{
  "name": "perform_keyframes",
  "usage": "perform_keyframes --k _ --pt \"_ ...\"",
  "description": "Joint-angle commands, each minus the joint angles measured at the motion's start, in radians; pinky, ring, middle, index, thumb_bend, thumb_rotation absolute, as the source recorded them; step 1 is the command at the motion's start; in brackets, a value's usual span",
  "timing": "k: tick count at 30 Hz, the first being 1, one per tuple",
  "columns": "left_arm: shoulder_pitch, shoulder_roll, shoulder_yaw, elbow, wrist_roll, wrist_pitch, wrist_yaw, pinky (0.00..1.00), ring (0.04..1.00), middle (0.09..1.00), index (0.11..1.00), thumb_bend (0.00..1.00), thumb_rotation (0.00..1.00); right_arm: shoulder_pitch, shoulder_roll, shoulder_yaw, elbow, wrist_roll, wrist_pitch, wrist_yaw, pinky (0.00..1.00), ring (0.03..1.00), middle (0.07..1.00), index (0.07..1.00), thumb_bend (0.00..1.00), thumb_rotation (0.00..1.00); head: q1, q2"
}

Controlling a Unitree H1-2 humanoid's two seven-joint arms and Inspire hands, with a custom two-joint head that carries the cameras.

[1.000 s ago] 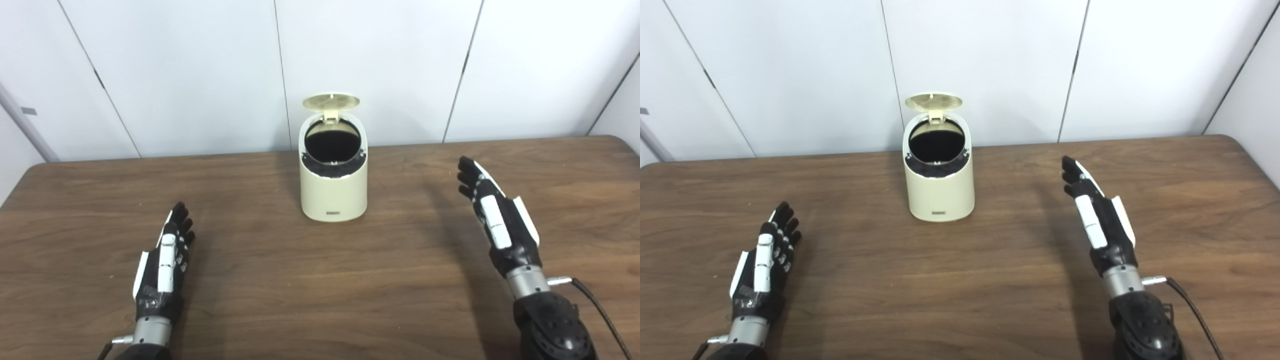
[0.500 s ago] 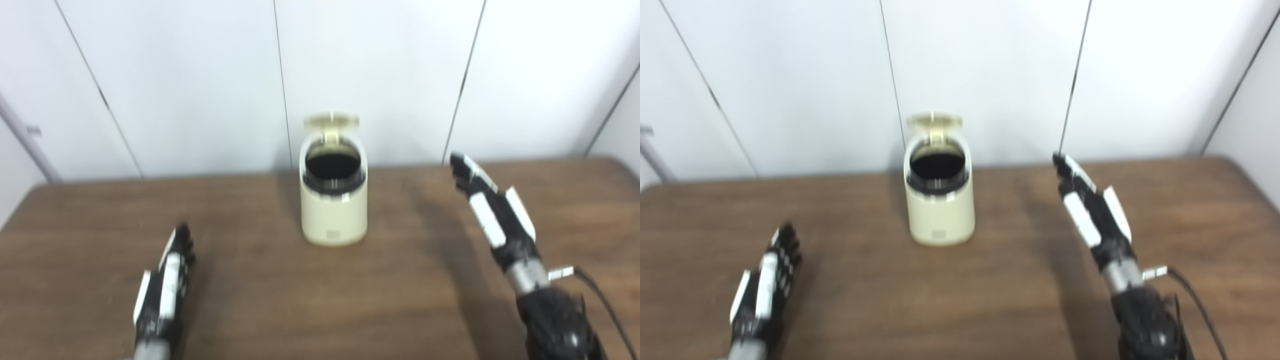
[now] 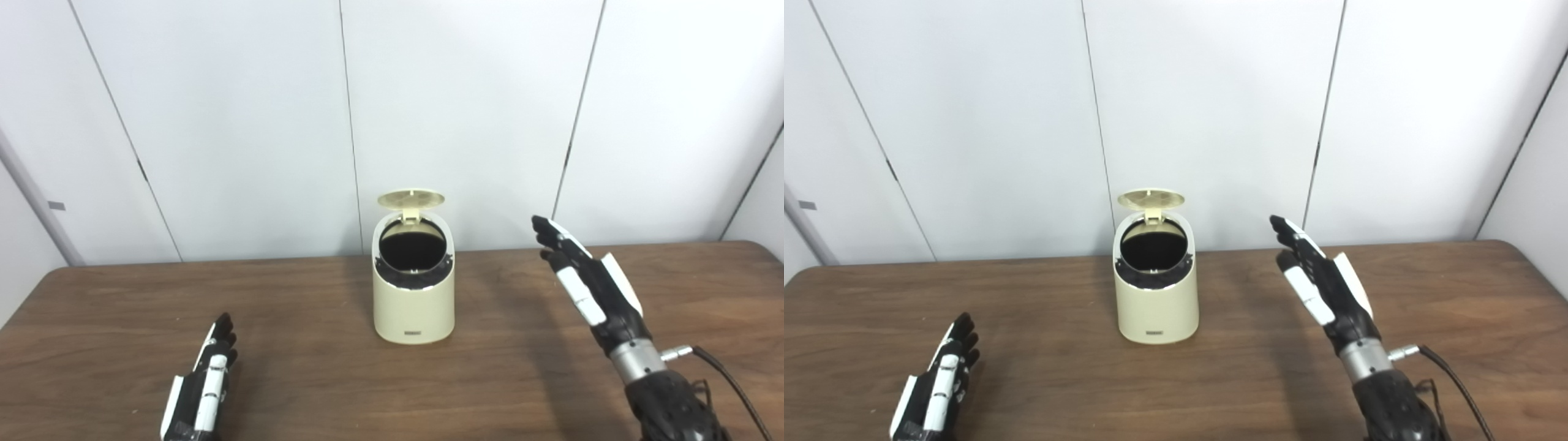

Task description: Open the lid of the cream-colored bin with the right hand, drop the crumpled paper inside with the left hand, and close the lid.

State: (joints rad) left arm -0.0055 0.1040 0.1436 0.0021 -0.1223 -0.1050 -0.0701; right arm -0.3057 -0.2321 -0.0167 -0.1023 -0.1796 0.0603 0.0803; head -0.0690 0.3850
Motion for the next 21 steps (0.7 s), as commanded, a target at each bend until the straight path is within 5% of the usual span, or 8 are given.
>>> perform_keyframes --k 1,21 --pt "0.033 -0.023 -0.009 0.066 -0.001 -0.028 0.008 1.0 1.0 1.0 1.0 0.34 0.86 -0.05 -0.019 0.004 -0.036 -0.013 -0.007 0.003 0.86 0.909 0.913 0.889 0.62 1.0 0.0 0.0" --pt "0.043 -0.026 -0.014 0.058 -0.003 -0.028 0.014 1.0 1.0 1.0 1.0 0.35 0.85 -0.174 -0.047 0.098 -0.105 -0.203 0.121 0.047 0.85 0.895 0.905 0.873 0.55 1.0 -0.001 0.011"
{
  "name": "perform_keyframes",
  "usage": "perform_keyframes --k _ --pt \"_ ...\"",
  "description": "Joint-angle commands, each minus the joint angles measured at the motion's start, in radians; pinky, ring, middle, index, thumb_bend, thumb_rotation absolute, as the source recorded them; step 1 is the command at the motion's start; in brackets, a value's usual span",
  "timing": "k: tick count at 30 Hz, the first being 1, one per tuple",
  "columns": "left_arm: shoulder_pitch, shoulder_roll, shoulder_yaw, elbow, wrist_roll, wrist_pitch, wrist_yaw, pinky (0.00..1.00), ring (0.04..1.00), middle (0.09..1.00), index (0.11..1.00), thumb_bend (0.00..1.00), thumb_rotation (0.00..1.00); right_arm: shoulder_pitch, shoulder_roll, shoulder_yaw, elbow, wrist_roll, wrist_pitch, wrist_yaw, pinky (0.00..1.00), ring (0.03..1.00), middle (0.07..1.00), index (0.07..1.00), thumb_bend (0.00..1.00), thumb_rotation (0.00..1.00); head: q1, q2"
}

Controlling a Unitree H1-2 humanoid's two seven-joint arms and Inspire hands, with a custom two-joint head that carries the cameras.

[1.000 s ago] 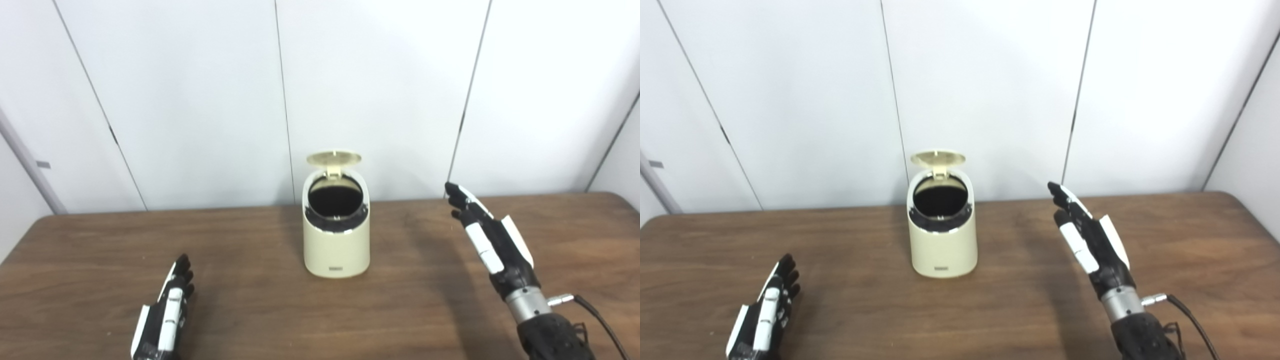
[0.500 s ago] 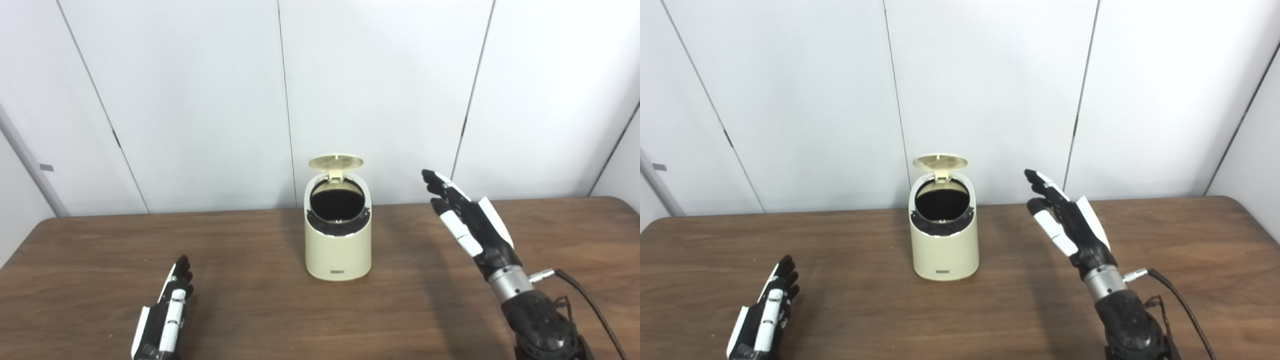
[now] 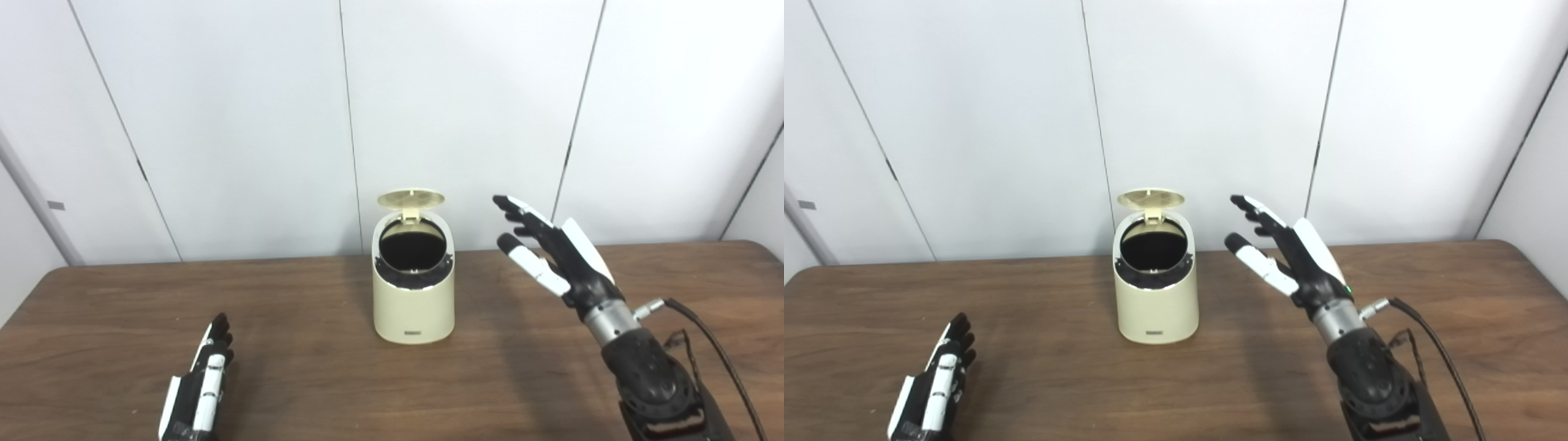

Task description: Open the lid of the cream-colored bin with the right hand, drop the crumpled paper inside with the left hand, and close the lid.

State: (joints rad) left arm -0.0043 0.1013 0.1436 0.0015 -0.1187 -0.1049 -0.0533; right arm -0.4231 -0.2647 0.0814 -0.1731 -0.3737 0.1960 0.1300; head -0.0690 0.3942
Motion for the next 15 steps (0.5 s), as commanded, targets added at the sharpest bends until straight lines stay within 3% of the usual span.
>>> perform_keyframes --k 1,5,10,15 --pt "0.041 -0.023 -0.014 0.059 -0.01 -0.028 -0.004 1.0 1.0 1.0 1.0 0.35 0.85 -0.066 -0.014 0.004 -0.033 -0.016 -0.017 -0.002 0.84 0.893 0.904 0.87 0.55 1.0 -0.001 0.001" --pt "0.045 -0.026 -0.015 0.051 -0.01 -0.023 -0.003 1.0 1.0 1.0 1.0 0.35 0.85 -0.095 -0.021 0.018 -0.037 -0.041 -0.004 0.013 0.83 0.881 0.899 0.863 0.51 1.0 -0.002 0.009" --pt "0.045 -0.024 -0.016 0.054 -0.014 -0.028 -0.008 1.0 1.0 1.0 1.0 0.35 0.85 -0.132 -0.031 0.036 -0.046 -0.071 0.042 0.053 0.85 0.902 0.914 0.878 0.52 1.0 -0.001 0.012" --pt "0.043 -0.026 -0.014 0.056 -0.027 -0.029 -0.012 1.0 1.0 1.0 1.0 0.37 0.84 -0.161 -0.037 0.046 -0.038 -0.08 0.047 0.072 0.85 0.905 0.92 0.887 0.52 1.0 -0.001 0.014"
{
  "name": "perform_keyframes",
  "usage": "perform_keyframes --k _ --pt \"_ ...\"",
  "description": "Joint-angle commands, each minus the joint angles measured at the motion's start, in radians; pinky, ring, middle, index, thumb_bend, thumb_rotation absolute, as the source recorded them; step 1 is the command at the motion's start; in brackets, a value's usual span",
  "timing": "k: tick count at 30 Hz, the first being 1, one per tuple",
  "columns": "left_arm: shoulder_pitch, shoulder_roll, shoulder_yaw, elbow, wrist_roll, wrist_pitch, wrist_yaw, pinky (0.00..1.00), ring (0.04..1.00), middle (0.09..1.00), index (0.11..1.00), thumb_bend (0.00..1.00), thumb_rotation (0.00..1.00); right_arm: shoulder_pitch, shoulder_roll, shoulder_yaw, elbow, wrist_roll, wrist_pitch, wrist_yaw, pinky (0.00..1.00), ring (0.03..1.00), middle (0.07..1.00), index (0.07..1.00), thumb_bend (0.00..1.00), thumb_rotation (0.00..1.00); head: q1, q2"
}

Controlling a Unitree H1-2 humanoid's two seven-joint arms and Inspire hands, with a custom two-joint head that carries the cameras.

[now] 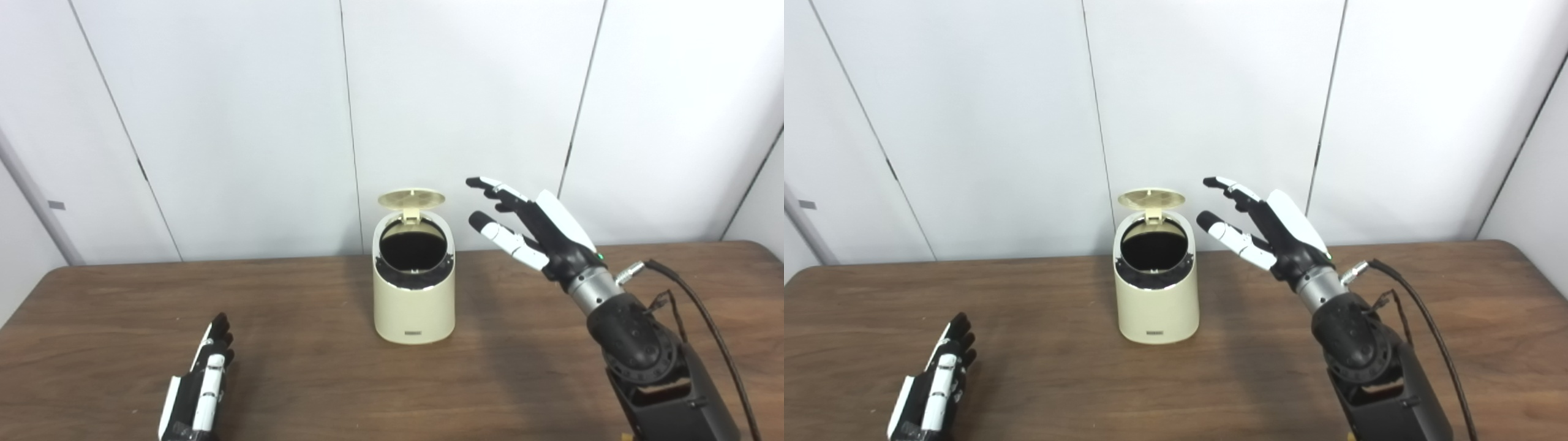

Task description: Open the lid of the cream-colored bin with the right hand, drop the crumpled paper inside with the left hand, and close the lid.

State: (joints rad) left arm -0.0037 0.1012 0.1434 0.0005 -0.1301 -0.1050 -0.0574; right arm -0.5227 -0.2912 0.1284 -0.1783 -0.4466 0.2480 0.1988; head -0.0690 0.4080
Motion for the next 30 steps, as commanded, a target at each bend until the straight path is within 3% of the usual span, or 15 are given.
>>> perform_keyframes --k 1,18,30 --pt "0.042 -0.027 -0.013 0.057 -0.014 -0.029 -0.005 1.0 1.0 1.0 1.0 0.37 0.84 -0.067 -0.011 0.003 -0.031 -0.012 -0.004 0.006 0.85 0.906 0.921 0.889 0.52 1.0 -0.001 0.001" --pt "0.047 -0.03 -0.014 0.052 -0.004 -0.022 0.003 1.0 1.0 1.0 1.0 0.37 0.84 -0.168 -0.029 0.063 0.043 -0.056 -0.018 0.055 0.86 0.921 0.917 0.895 0.48 1.0 0.004 0.013" --pt "0.045 -0.029 -0.013 0.054 0.0 -0.024 0.008 1.0 1.0 1.0 1.0 0.38 0.83 -0.229 -0.027 0.117 0.119 -0.091 -0.018 0.105 0.87 0.954 0.922 0.887 0.56 1.0 0.005 0.021"
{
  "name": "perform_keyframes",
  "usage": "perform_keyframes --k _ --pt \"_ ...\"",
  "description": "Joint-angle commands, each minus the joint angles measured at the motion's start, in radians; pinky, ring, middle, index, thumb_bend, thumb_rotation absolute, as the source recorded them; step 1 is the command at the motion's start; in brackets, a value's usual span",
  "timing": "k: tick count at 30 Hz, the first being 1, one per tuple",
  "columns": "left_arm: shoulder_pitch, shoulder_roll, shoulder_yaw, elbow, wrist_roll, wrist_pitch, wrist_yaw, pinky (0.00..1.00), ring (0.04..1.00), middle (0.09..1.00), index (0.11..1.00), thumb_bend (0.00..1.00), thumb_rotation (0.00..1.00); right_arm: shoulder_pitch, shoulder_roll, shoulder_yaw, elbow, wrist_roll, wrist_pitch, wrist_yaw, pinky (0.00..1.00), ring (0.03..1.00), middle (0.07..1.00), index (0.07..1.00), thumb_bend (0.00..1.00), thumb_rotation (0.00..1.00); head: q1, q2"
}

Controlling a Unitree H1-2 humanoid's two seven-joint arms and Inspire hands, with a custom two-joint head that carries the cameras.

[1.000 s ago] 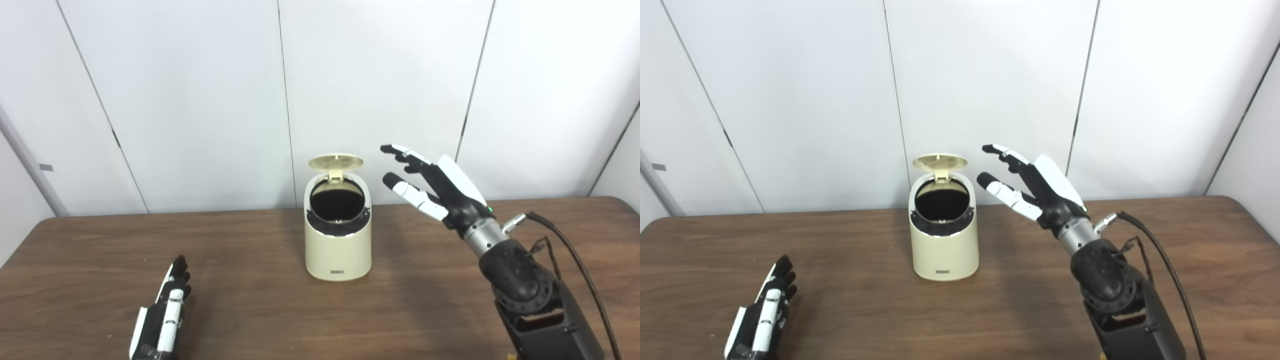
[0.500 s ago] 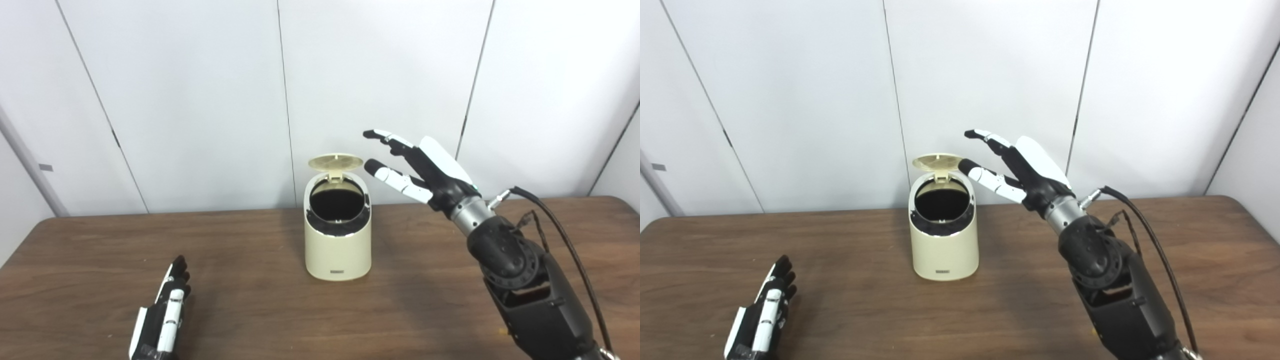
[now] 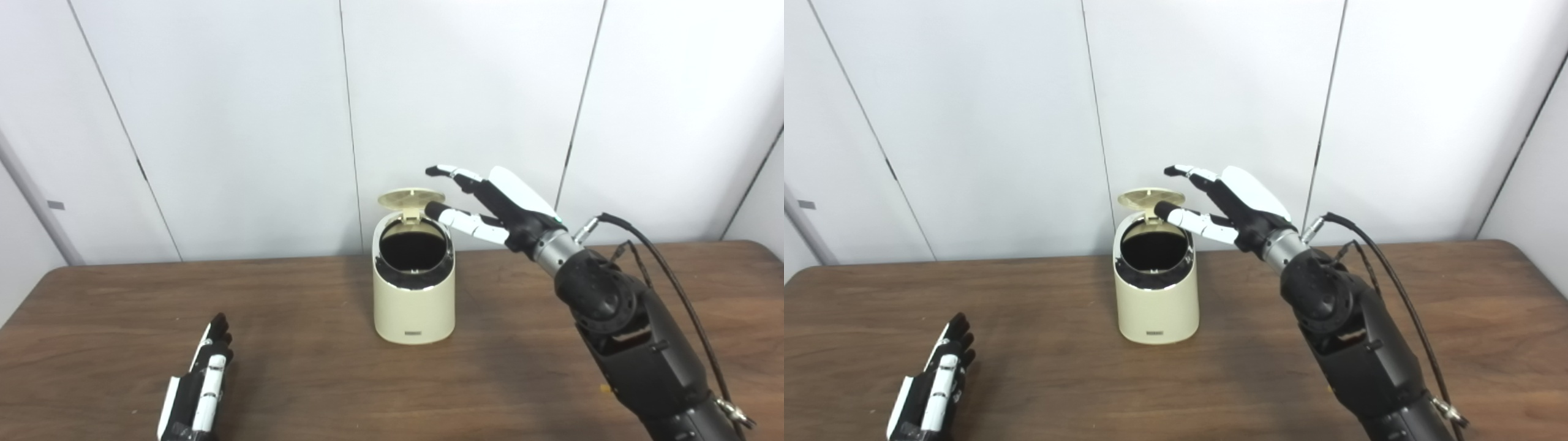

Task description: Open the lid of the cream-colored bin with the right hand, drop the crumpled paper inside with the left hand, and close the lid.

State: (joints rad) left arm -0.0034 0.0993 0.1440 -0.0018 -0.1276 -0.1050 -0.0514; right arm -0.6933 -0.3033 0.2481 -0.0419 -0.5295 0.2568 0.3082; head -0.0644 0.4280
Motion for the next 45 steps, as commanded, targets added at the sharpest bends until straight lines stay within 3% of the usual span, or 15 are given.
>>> perform_keyframes --k 1,15,39,45 --pt "0.044 -0.027 -0.013 0.057 -0.003 -0.025 0.002 1.0 1.0 1.0 1.0 0.38 0.83 -0.06 -0.014 0.002 -0.017 -0.012 -0.021 0.001 0.87 0.959 0.924 0.888 0.57 1.0 -0.001 0.002" --pt "0.043 -0.03 -0.015 0.064 0.0 -0.029 0.003 1.0 1.0 1.0 0.999 0.41 0.8 -0.083 -0.023 0.073 -0.024 -0.087 0.001 0.067 0.9 1.0 0.911 0.898 0.63 1.0 0.004 0.015" --pt "0.05 -0.033 -0.013 0.04 -0.014 -0.02 0.0 1.0 1.0 1.0 0.996 0.41 0.79 -0.013 -0.066 0.097 -0.117 -0.144 -0.017 0.15 0.88 1.0 0.893 0.885 0.61 0.97 0.006 0.043" --pt "0.05 -0.032 -0.012 0.037 -0.013 -0.012 0.003 1.0 1.0 1.0 0.997 0.42 0.78 0.011 -0.068 0.092 -0.123 -0.139 -0.032 0.156 0.92 1.0 0.892 0.883 0.61 0.98 0.009 0.047"
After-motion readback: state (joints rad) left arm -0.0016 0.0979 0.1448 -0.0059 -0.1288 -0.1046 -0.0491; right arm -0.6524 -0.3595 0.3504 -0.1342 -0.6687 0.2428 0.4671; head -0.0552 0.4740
